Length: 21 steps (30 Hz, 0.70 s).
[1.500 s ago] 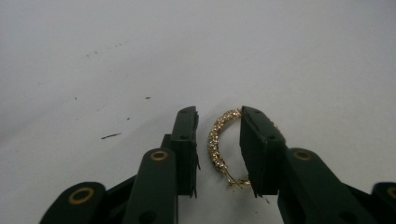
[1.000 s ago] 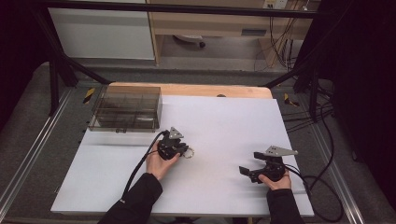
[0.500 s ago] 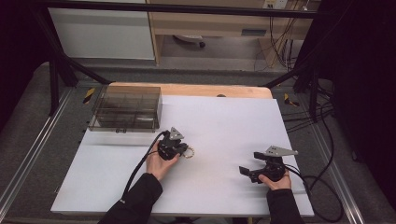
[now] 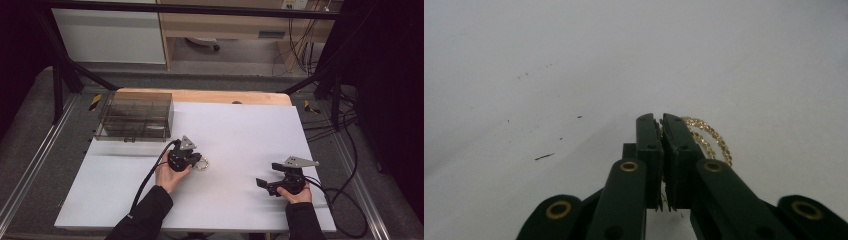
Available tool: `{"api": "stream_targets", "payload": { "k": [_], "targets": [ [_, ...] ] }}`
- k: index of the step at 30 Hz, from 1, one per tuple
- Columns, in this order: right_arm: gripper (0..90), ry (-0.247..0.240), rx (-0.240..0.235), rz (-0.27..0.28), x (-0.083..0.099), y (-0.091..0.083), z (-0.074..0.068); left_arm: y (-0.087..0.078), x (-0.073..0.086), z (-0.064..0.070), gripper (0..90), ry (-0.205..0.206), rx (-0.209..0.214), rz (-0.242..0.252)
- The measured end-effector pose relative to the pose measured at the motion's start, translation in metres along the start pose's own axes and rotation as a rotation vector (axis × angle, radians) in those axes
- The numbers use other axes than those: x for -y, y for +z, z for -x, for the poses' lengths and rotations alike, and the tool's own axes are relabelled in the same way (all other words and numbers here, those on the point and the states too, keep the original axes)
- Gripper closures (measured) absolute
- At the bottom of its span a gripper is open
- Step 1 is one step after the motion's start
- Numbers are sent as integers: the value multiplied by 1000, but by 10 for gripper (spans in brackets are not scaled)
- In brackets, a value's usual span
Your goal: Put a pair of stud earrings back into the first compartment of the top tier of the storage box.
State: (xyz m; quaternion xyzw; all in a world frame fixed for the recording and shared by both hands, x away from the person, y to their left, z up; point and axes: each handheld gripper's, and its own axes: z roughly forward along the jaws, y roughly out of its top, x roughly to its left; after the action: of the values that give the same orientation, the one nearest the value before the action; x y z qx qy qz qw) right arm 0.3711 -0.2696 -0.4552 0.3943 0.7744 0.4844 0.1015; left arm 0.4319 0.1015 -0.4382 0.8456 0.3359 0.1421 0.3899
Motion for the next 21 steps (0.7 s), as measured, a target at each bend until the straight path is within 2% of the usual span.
{"api": "stream_targets", "payload": {
  "k": [5, 11, 21],
  "targets": [
    [7, -1, 1, 2, 0, 0, 0, -6, -1, 1, 865, 8, 6, 4],
    [6, -2, 3, 0, 0, 0, 0, -12, -3, 1, 865, 0, 23, 14],
    [6, 0, 3, 0, 0, 0, 0, -28, -6, 1, 865, 21, 23, 17]
  ]
}}
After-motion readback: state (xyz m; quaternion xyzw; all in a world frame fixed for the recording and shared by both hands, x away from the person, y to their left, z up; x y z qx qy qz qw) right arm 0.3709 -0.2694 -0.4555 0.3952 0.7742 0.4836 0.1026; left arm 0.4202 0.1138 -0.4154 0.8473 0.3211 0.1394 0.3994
